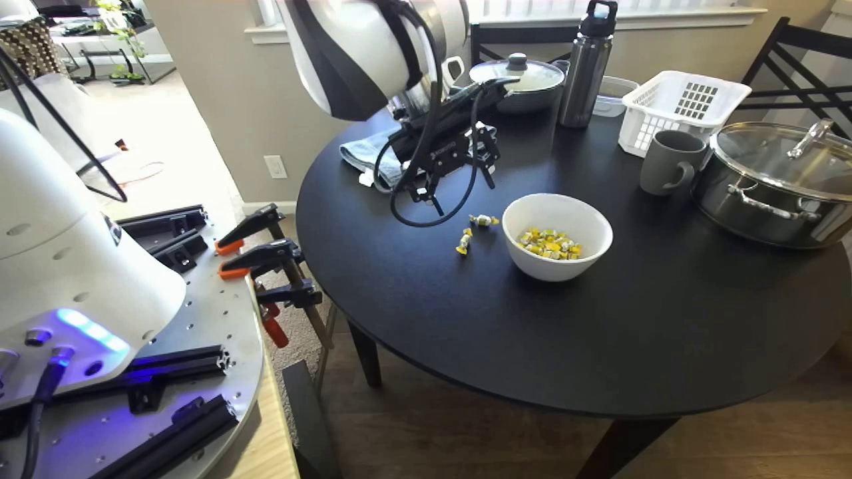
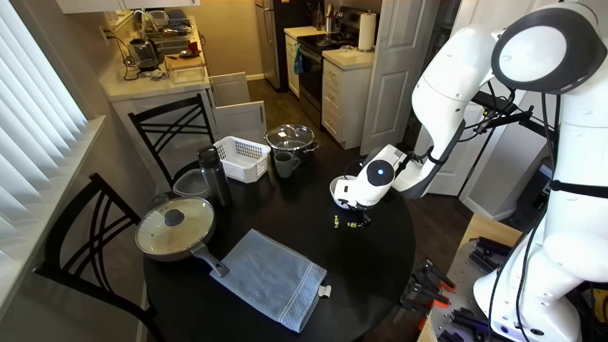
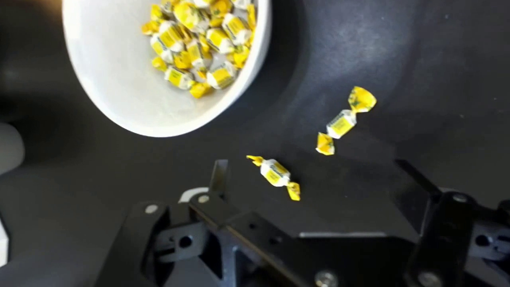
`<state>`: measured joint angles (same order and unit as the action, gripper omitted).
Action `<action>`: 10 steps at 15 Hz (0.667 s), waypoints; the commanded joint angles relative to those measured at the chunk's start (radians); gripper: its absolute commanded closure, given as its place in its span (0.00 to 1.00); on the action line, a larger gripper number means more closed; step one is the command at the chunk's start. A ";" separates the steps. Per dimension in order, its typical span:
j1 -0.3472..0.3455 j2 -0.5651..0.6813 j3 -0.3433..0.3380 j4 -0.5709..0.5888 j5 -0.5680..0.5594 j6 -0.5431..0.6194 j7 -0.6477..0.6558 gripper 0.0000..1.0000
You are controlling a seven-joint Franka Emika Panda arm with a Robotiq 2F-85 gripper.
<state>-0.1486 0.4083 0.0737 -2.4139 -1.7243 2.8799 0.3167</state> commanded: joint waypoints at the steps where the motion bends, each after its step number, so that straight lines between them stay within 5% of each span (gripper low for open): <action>1: -0.034 0.082 -0.017 0.015 0.129 0.083 -0.206 0.00; 10: -0.022 0.156 -0.039 0.024 0.474 0.070 -0.556 0.00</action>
<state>-0.1635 0.5513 0.0330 -2.3952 -1.3358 2.9415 -0.1377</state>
